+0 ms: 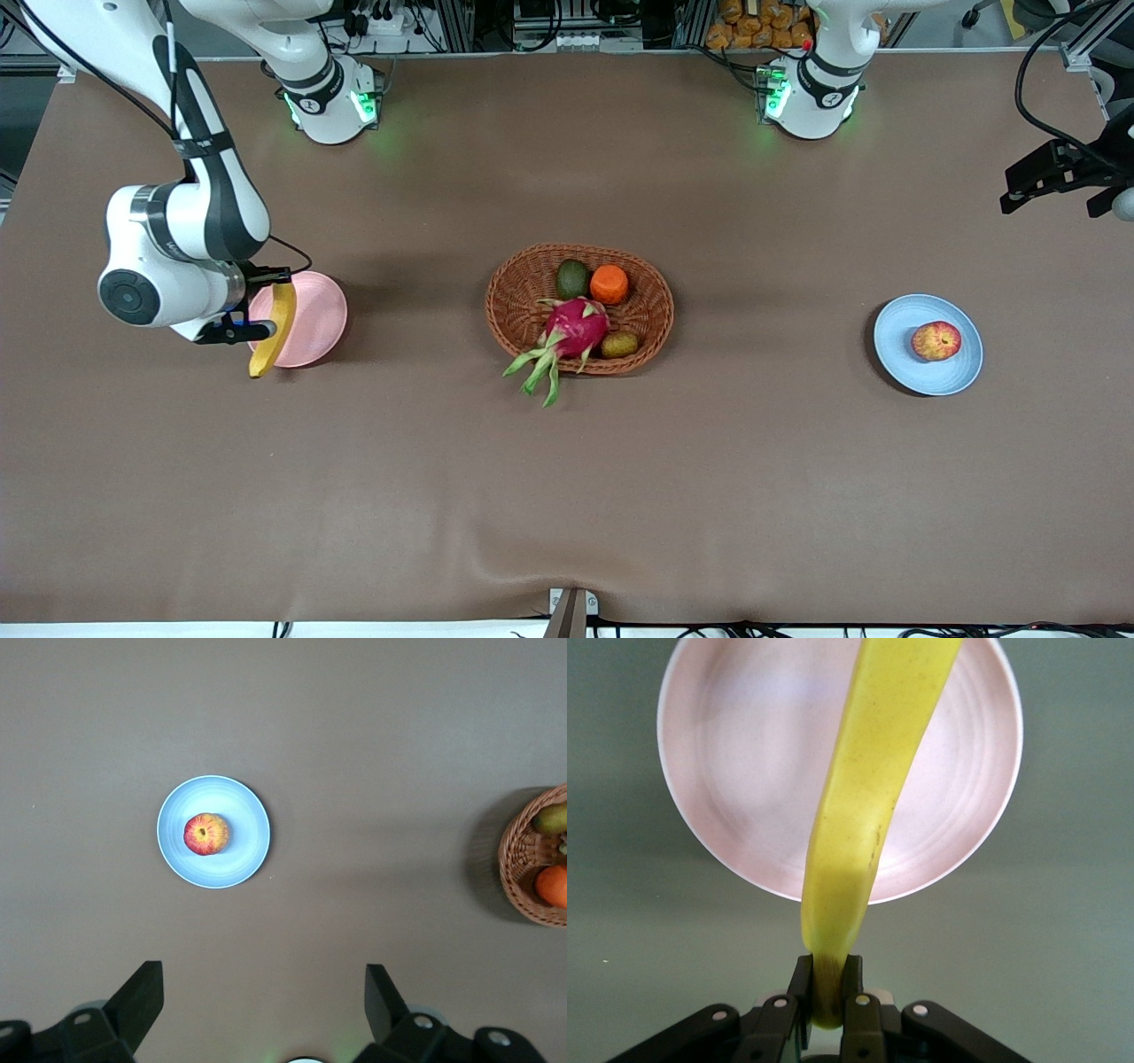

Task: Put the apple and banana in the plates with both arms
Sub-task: 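Lower the yellow banana onto the pink plate with the right gripper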

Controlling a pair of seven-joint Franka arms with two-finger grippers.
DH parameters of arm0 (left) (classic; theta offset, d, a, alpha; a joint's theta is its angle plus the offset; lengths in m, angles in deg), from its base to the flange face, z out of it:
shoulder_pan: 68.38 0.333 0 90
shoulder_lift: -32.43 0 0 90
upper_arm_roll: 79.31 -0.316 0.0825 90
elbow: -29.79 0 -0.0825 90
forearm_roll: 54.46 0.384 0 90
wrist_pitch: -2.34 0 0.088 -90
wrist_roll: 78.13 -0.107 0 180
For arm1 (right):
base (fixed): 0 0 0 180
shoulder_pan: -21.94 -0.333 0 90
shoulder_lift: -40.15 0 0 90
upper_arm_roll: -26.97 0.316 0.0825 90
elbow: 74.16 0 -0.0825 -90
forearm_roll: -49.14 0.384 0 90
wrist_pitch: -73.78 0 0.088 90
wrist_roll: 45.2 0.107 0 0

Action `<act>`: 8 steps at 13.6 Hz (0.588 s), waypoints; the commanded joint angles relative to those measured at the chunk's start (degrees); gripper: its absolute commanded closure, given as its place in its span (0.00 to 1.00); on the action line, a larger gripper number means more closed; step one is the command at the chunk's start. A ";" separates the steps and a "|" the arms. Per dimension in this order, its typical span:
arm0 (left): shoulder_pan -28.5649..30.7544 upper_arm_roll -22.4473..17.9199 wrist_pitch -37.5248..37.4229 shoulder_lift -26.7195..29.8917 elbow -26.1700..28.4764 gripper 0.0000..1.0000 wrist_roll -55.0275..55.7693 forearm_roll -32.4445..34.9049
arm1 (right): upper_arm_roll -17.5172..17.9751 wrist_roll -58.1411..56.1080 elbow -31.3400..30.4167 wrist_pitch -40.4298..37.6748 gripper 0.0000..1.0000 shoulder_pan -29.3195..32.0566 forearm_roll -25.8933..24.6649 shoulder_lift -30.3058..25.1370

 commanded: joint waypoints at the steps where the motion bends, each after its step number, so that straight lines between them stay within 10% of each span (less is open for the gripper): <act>1: 0.15 0.15 0.49 0.37 0.29 0.00 1.28 -0.56 | 0.40 -0.82 -2.90 1.07 1.00 -0.12 -0.54 -1.90; 8: -0.03 0.23 0.49 0.19 0.21 0.00 5.68 -0.03 | 0.40 -0.82 -5.54 3.09 1.00 -0.65 -0.45 -1.90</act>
